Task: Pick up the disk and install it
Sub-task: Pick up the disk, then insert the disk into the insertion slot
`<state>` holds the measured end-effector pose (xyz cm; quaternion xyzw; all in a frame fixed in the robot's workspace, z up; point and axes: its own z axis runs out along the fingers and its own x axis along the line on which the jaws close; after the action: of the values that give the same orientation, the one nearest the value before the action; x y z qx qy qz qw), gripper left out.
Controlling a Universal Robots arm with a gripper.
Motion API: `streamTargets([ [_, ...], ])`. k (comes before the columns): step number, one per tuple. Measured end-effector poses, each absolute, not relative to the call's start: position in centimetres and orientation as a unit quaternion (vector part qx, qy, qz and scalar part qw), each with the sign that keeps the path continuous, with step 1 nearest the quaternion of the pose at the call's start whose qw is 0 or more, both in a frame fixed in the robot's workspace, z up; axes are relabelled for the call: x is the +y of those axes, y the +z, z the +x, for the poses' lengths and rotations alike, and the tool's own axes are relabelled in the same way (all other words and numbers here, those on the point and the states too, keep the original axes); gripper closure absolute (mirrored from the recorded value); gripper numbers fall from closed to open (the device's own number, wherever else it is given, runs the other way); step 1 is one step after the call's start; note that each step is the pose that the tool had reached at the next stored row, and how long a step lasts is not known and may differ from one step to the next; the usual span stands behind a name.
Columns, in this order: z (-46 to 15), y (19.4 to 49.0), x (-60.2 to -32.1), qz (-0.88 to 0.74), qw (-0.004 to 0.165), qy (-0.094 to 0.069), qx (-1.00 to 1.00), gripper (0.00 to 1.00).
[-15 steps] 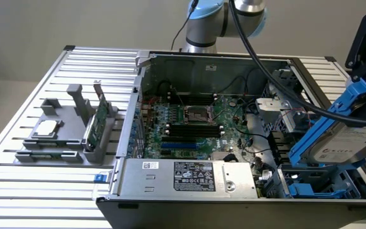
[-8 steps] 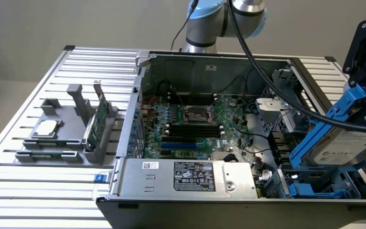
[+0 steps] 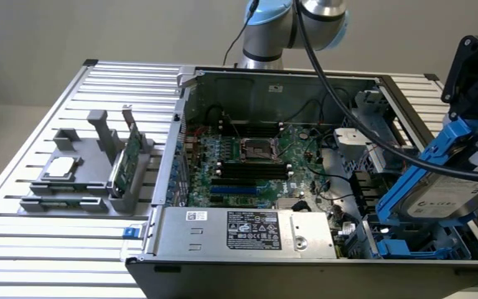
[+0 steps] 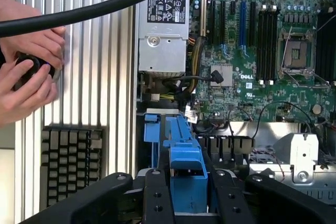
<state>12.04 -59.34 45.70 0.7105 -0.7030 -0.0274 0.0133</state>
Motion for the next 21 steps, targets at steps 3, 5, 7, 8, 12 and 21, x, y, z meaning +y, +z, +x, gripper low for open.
streamTargets([
  [3,12.0,45.3,-59.3,0.711,0.010,-0.024,-0.703,0.67],
  [5,12.0,45.2,-59.3,0.711,0.010,-0.024,-0.703,0.67],
  [7,11.9,45.1,-59.3,0.711,0.010,-0.024,-0.703,0.67],
  [8,11.9,45.1,-59.3,0.711,0.010,-0.023,-0.703,0.67],
  [12,11.7,44.8,-59.3,0.711,0.008,-0.022,-0.703,0.67],
  [21,11.6,44.1,-59.3,0.710,0.009,-0.020,-0.704,0.67],
])
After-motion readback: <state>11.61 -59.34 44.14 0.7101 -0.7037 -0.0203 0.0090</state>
